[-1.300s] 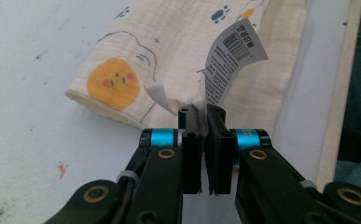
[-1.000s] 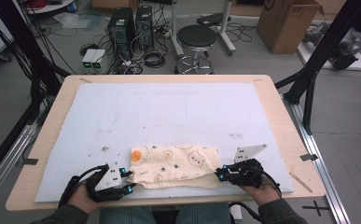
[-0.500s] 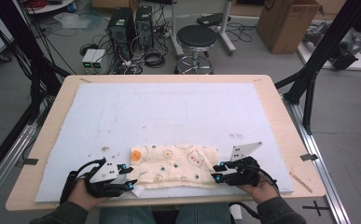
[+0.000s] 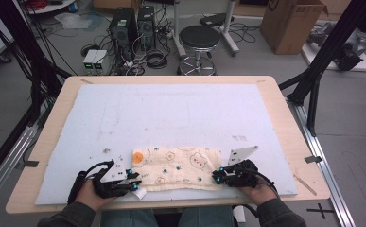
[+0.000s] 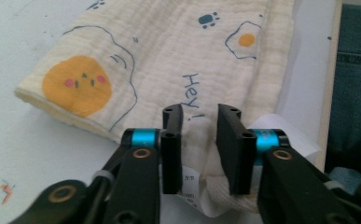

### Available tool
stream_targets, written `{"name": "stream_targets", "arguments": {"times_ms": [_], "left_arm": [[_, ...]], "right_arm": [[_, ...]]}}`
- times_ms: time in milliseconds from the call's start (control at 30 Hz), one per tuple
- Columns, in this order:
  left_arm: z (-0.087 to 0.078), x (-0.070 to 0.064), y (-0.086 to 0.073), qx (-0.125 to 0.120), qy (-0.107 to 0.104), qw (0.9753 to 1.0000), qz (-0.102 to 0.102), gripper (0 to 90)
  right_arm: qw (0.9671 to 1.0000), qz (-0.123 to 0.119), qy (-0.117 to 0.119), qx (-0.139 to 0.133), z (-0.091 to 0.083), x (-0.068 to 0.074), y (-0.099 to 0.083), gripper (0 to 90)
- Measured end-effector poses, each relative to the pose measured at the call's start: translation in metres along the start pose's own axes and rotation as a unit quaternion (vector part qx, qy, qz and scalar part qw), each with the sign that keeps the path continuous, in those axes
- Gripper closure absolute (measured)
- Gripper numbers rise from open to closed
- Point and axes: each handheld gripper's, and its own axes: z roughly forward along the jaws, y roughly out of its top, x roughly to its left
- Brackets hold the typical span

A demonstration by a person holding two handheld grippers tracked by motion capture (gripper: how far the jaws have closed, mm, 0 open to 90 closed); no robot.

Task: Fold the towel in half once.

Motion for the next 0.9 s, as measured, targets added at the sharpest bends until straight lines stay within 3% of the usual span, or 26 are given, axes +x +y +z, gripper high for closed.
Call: {"name": "stream_targets", "arguments": {"times_ms": [200,400,800,833,900], "left_arm": [[0.001,-0.002,0.001,-0.003,-0.001,1.0,0.004,86.8],[-0.009,0.0,0.001,-0.029,0.005,0.9995,-0.01,87.6],[-0.018,-0.002,0.001,-0.039,0.0,0.9992,-0.011,87.6],[-0.018,-0.003,0.0,-0.035,-0.002,0.9994,-0.008,87.4],[-0.017,-0.004,-0.001,-0.035,-0.005,0.9993,-0.016,82.5]], "right_arm": [[1.0,-0.003,0.001,0.002,0.0,-0.001,0.001,87.4],[0.9999,-0.002,0.004,-0.014,-0.005,-0.001,0.004,87.7],[0.999,0.001,0.007,-0.045,-0.017,0.001,0.01,87.7],[0.9991,0.002,0.01,-0.042,-0.018,0.002,0.011,86.3],[0.9994,-0.002,0.017,-0.032,-0.015,0.003,0.01,71.8]]}}
